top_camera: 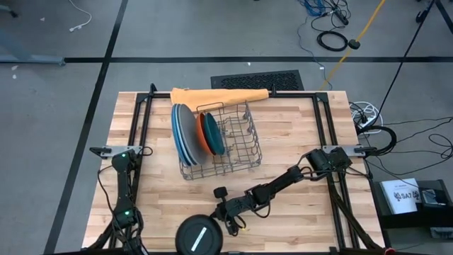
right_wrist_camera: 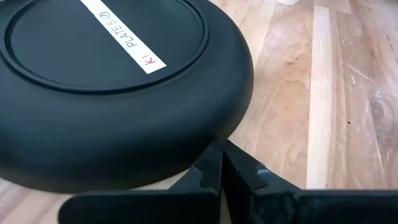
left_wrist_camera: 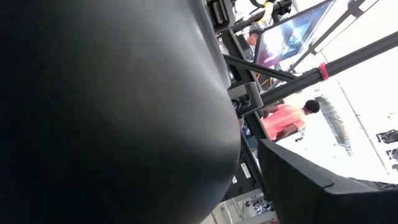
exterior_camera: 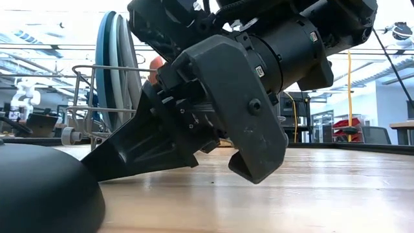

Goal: Sort dishes
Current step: Put the black plate in the dish rack

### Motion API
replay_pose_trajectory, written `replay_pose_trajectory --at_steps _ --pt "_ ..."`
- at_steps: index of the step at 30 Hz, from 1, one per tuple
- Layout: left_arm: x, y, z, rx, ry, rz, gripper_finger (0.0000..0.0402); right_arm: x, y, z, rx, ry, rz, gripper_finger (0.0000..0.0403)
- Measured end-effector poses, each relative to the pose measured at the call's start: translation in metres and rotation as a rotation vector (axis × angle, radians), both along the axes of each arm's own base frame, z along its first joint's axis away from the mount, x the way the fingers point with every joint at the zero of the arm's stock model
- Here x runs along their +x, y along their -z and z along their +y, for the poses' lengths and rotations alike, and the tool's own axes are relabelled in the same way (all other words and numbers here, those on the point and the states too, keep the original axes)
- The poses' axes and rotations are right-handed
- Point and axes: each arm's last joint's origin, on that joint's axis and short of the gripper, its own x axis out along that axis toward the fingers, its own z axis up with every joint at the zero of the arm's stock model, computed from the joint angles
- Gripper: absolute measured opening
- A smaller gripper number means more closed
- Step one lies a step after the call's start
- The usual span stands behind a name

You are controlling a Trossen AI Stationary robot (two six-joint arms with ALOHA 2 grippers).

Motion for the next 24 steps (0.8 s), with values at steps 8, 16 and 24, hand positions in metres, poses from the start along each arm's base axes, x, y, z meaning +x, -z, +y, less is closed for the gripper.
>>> replay_pose_trajectory --at_steps 8,16,24 --pt "-0.0028 0.0007 -0.0001 0.028 0.003 0.009 0.009 -0.0013 -0.0001 0.0027 0.004 -0.016 0.003 0.0" --pt "-0.0041 -0.0003 -0.0004 0.073 -0.005 0.013 0.003 -0.0022 0.0001 0.0046 0.0 -0.022 0.003 0.0" --pt "-0.005 -0.0052 -0.0023 0.081 0.004 0.024 0.003 -0.0031 -0.0006 0.0066 0.0 -0.028 0.0 0.0"
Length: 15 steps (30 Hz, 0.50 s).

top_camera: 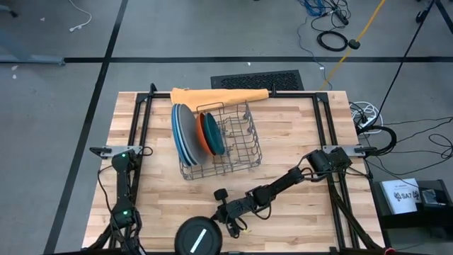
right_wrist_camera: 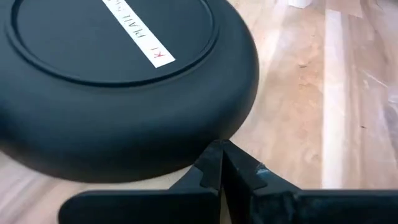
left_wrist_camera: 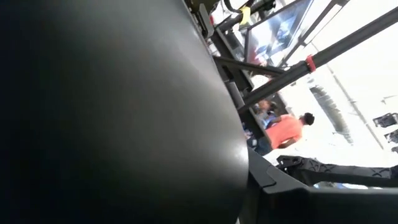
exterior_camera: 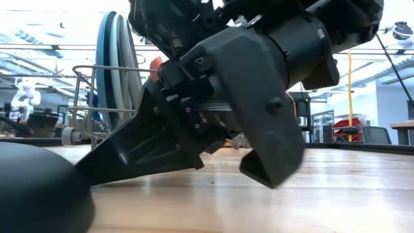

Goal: Sort dishes
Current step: Put the black plate in the dish rack

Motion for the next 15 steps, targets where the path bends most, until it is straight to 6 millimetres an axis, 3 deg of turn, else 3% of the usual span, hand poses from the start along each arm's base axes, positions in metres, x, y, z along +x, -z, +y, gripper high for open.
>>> replay_pose_trajectory --at_steps 5,15 --pt "0.001 -0.019 -0.006 0.052 0.03 0.054 0.0026 -0.004 -0.01 0.009 -0.036 -0.026 -0.033 0.0" --pt "0.001 -0.027 -0.007 0.109 0.042 0.089 0.0025 -0.017 -0.082 0.02 -0.182 0.082 -0.25 0.0"
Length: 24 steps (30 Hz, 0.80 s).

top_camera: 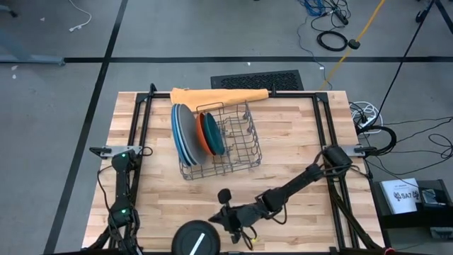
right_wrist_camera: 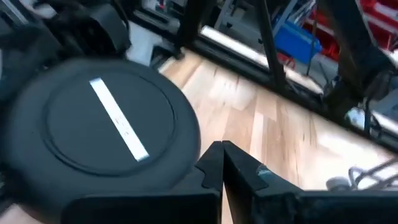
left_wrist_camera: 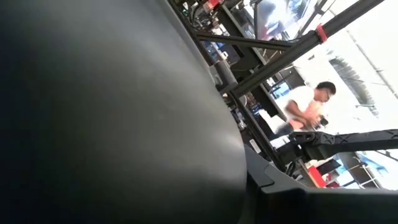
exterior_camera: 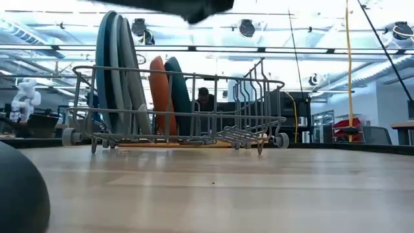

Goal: Sort dishes
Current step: Put the black plate in the dish rack

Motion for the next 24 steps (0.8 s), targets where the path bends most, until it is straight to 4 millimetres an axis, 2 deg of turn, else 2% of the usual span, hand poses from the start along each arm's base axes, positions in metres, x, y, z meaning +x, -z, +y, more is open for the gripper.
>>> replay_pose_trajectory --at_steps 4,8,17,19,24 --pt "0.002 -0.003 -0.003 0.013 -0.007 -0.006 0.0024 -0.006 -0.01 0.005 -0.013 0.002 -0.012 0.0" --pt "0.004 -0.022 -0.008 0.088 -0.024 0.001 0.0016 -0.008 -0.01 0.007 -0.047 0.022 -0.007 0.0" --pt "-0.001 -0.027 -0.014 0.09 -0.017 -0.002 0.0015 -0.009 -0.009 0.007 -0.063 0.022 0.007 0.0" --pt "0.0 -0.035 -0.015 0.088 -0.014 0.0 0.0011 -0.009 -0.01 0.006 -0.062 0.023 0.005 0.0" --pt "-0.001 -0.075 -0.017 0.172 -0.006 0.033 0.0011 -0.009 -0.013 0.006 -0.063 0.045 -0.008 0.0"
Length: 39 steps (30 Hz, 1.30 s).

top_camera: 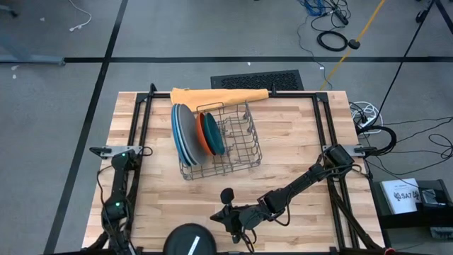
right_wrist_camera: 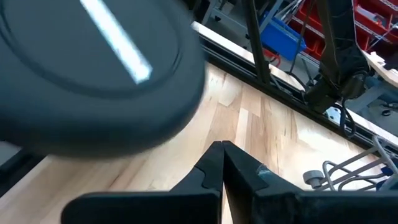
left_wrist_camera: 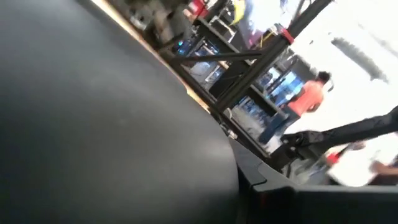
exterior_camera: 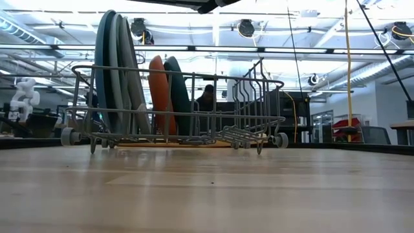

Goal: Sort dishes
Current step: Put the black plate in the dish rack

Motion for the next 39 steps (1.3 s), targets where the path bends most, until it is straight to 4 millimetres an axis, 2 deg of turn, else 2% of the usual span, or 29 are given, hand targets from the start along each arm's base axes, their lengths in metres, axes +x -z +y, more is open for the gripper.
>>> replay_pose_trajectory --at_steps 5,8,11,15,19,23,26,29,34,39 --pt "0.004 -0.037 0.009 0.225 -0.015 0.085 0.0011 0.0 -0.001 0.0 -0.009 0.005 -0.013 0.0" --pt "0.01 -0.058 0.021 0.312 -0.036 0.121 0.0011 -0.002 -0.012 0.0 -0.071 0.063 -0.06 0.0" --pt "0.012 -0.074 0.033 0.402 -0.049 0.16 0.0011 -0.012 -0.04 0.0 -0.135 0.174 -0.138 0.0" --pt "0.013 -0.109 0.054 0.498 -0.069 0.203 0.0011 -0.037 -0.087 0.002 -0.215 0.364 -0.229 0.0" --pt "0.024 -0.142 0.083 0.608 -0.108 0.268 0.0011 -0.07 -0.134 0.004 -0.264 0.489 -0.281 0.0" --pt "0.04 -0.184 0.117 0.709 -0.128 0.364 0.0011 -0.096 -0.164 0.003 -0.242 0.531 -0.308 0.0" --pt "0.059 -0.214 0.149 0.793 -0.103 0.47 0.0011 -0.106 -0.173 0.001 -0.248 0.513 -0.295 0.0" --pt "0.079 -0.242 0.185 0.865 -0.047 0.564 0.0011 -0.11 -0.17 -0.001 -0.275 0.504 -0.254 0.0" --pt "0.104 -0.27 0.239 1.012 0.068 0.688 0.0011 -0.112 -0.163 -0.004 -0.328 0.567 -0.209 0.0" --pt "0.103 -0.292 0.28 1.119 0.205 0.761 0.0011 -0.12 -0.169 -0.003 -0.329 0.608 -0.216 0.0"
